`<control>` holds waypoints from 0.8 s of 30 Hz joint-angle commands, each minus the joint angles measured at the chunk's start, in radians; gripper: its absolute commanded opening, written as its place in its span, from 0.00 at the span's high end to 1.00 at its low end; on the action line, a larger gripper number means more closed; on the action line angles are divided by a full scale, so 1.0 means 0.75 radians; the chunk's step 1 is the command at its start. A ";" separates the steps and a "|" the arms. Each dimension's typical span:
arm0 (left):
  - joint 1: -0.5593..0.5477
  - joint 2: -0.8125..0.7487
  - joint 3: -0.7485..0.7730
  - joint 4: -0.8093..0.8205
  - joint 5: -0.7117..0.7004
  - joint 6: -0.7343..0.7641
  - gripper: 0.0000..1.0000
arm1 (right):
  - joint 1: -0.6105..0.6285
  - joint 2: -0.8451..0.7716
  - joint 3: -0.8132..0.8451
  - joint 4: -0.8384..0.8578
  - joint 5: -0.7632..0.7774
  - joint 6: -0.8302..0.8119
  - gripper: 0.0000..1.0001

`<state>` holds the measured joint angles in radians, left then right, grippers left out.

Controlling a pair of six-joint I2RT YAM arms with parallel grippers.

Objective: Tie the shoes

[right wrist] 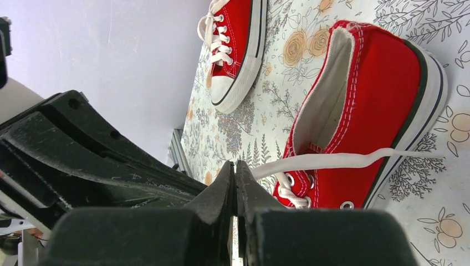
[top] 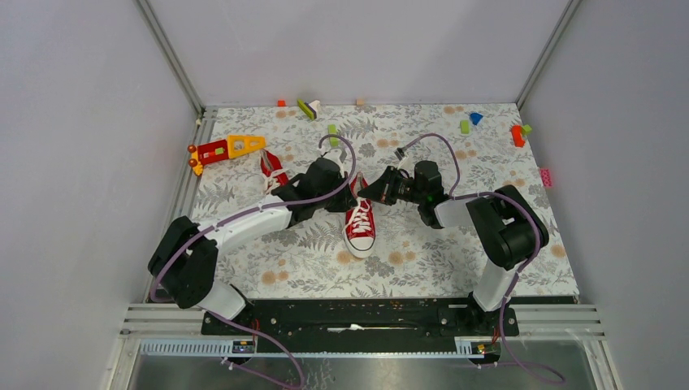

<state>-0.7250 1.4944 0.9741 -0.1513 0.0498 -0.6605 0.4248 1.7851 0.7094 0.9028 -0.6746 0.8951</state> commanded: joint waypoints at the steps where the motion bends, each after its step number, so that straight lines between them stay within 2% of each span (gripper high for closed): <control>1: -0.047 -0.035 0.077 -0.037 -0.110 0.049 1.00 | -0.010 0.007 0.043 0.032 0.010 -0.003 1.00; 12: -0.072 -0.045 0.078 -0.052 -0.127 0.048 0.88 | -0.010 0.009 0.044 0.032 0.006 -0.001 1.00; 17: -0.070 -0.055 0.081 -0.075 -0.145 0.048 0.96 | -0.012 0.009 0.044 0.032 0.006 -0.001 1.00; 22: -0.072 -0.076 0.079 -0.102 -0.171 0.045 0.83 | -0.011 0.010 0.044 0.032 0.006 -0.001 1.00; 24: -0.070 -0.087 0.080 -0.116 -0.185 0.046 0.82 | -0.010 0.009 0.044 0.032 0.006 -0.001 1.00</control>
<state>-0.7757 1.4879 0.9981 -0.2386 -0.0437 -0.6285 0.4244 1.7851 0.7094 0.9028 -0.6724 0.8951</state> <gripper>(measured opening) 0.172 0.022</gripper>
